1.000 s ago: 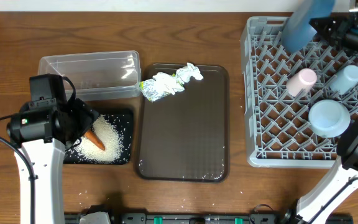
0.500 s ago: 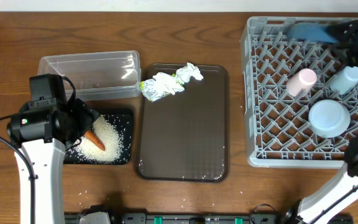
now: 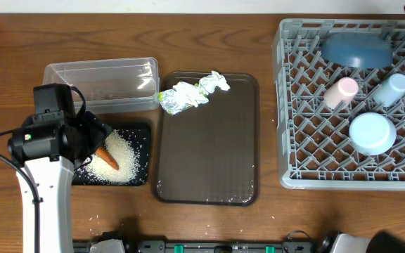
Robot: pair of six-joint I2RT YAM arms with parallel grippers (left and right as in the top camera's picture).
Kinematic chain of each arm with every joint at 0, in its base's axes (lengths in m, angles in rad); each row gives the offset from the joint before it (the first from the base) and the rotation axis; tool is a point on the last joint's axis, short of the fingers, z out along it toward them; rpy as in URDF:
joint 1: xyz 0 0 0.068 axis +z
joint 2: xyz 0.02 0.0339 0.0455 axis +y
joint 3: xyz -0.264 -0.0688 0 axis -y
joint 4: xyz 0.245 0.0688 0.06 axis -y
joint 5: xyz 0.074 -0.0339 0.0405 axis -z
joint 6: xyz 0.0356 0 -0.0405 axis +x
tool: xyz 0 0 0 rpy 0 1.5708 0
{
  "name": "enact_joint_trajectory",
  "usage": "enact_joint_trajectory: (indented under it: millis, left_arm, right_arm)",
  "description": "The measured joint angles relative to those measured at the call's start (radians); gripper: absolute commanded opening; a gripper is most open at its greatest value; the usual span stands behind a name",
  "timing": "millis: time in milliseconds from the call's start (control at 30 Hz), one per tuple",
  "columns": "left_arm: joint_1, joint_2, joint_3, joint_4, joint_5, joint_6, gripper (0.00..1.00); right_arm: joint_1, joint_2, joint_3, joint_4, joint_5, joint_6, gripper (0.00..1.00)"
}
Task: Sort waste into correct bins and load items into the dishwasher rack
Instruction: 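Lower the blue plate into the back of the rack and release it, then raise the right gripper and hold it above the rack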
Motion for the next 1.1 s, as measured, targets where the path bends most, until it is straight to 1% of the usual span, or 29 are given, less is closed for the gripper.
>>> enact_joint_trajectory:
  millis: [133,267,367,467,567,700,800,867,1000,1100]
  left_arm:
    - [0.0,0.0,0.0,0.0,0.0,0.0,0.96]
    - [0.0,0.0,0.0,0.0,0.0,0.0,0.97]
    - [0.0,0.0,0.0,0.0,0.0,0.0,0.96]
    - [0.0,0.0,0.0,0.0,0.0,0.0,0.96]
    - [0.0,0.0,0.0,0.0,0.0,0.0,0.96]
    - [0.0,0.0,0.0,0.0,0.0,0.0,0.96]
    - [0.0,0.0,0.0,0.0,0.0,0.0,0.96]
    - [0.0,0.0,0.0,0.0,0.0,0.0,0.96]
    - [0.0,0.0,0.0,0.0,0.0,0.0,0.96]
    - [0.0,0.0,0.0,0.0,0.0,0.0,0.97]
  right_arm:
    - [0.098,-0.094,0.0,-0.01,0.016,0.0,0.99]
    - [0.255,-0.142,0.0,-0.008,0.034,0.0,0.99]
    - [0.388,-0.135,0.0,-0.006,0.101,-0.001,0.99]
    - [0.528,-0.082,0.001,0.002,0.203,-0.026,0.99]
    - [0.651,0.027,0.002,0.005,0.275,-0.073,0.99]
    - [0.756,0.189,0.001,-0.01,0.349,-0.107,0.99]
    - [0.808,0.305,-0.001,-0.035,0.405,-0.11,0.99]
    - [0.818,0.343,-0.008,-0.057,0.441,-0.098,0.99]
    - [0.791,0.342,-0.012,-0.106,0.542,-0.068,1.0]
    - [0.729,0.312,-0.012,-0.162,0.652,-0.056,0.99]
